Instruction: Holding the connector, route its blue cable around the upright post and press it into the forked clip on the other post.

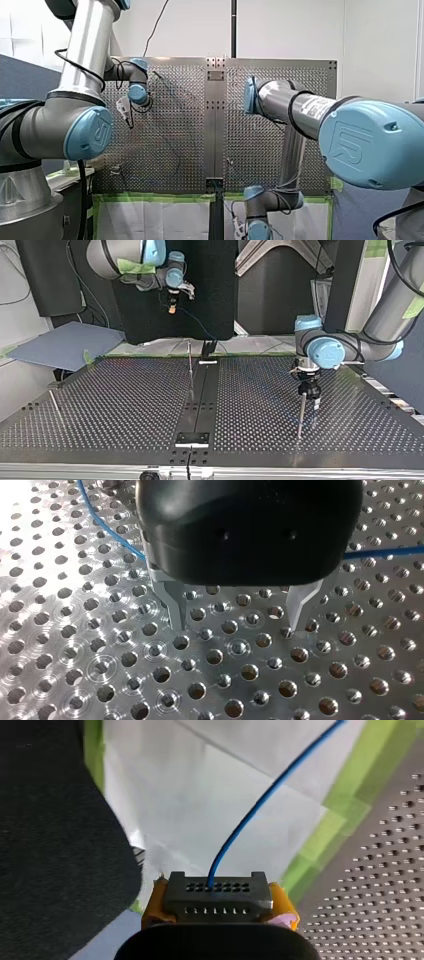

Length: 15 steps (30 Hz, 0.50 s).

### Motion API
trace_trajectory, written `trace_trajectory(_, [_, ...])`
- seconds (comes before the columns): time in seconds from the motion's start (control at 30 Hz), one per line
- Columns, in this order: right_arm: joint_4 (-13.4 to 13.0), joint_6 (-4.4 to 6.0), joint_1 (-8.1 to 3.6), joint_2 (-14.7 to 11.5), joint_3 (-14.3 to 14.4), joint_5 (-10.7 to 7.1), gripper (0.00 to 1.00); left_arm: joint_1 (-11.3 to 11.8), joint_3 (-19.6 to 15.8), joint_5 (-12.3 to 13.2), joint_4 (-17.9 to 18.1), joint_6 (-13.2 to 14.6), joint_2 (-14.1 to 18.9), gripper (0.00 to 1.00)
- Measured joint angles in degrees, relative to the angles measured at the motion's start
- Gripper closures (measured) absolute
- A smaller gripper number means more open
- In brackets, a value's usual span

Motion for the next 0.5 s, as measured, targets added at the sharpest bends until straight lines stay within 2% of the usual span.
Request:
trace_trajectory(0.27, [2.17,-0.06,0.24,-3.78,0.23,-0.16,1.00,0.11,0.00,-0.05,0.00,0.05,0.01,0.00])
trace_trajectory(0.5, [2.95,-0.15,-0.17,-7.12,2.21,-0.24,1.00,0.18,0.01,-0.87,-0.01,0.33,0.01,0.00])
